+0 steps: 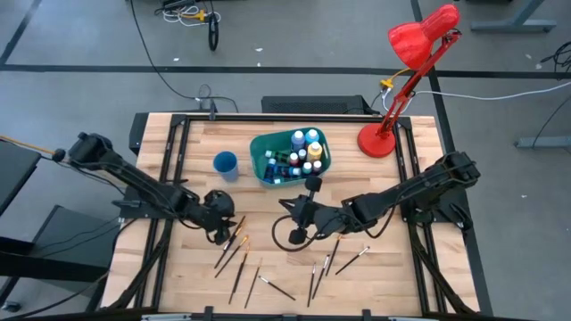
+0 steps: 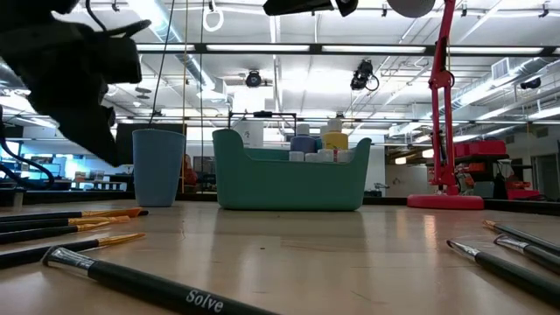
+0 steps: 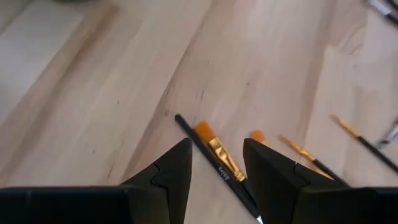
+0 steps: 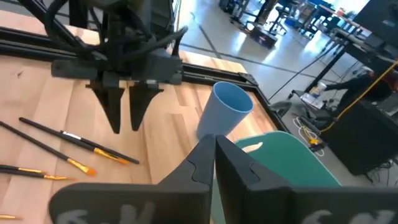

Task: Pick & Place Paint Supplies
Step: Put the gold paint brush into the blue cup

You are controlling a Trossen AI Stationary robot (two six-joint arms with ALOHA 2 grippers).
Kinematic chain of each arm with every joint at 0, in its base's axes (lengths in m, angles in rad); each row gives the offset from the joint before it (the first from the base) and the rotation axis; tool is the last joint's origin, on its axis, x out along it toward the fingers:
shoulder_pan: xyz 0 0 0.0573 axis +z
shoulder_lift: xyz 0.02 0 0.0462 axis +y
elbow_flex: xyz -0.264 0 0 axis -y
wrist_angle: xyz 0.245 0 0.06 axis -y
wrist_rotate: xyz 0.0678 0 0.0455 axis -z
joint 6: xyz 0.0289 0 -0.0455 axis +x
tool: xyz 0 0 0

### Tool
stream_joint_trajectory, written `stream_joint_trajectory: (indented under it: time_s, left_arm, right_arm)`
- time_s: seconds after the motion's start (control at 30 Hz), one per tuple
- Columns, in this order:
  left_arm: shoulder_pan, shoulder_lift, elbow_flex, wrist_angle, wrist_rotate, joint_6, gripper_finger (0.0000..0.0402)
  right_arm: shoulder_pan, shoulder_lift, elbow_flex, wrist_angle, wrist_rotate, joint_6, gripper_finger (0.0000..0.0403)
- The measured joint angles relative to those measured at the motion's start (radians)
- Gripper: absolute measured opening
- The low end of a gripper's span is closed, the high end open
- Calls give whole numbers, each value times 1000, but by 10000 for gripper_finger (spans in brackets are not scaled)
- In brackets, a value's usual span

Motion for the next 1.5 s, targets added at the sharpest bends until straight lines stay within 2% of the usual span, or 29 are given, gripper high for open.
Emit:
stream_joint_trajectory:
  time_s: [0.17,0.4,0.6,0.77,1.1,1.33,1.5]
  left_arm:
    - [-16,104,0,83,8,-4,153]
    - [-18,235,1,168,24,-12,153]
    - [-18,287,1,182,-16,21,153]
    - [-17,289,1,193,-52,24,153]
    - [-17,288,1,160,-8,240,153]
    - [-17,273,5,146,-6,273,153]
    - [-18,258,76,74,23,271,153]
  right_arm:
    - [-17,0,0,-6,6,-5,38]
    - [-62,0,0,-30,10,2,98]
    - [-95,0,0,-30,30,2,151]
    - [-123,0,0,-29,28,3,180]
    - [-143,0,0,-54,28,3,192]
    - [-142,1,0,-59,28,-12,192]
    - [-142,1,0,-61,28,-48,192]
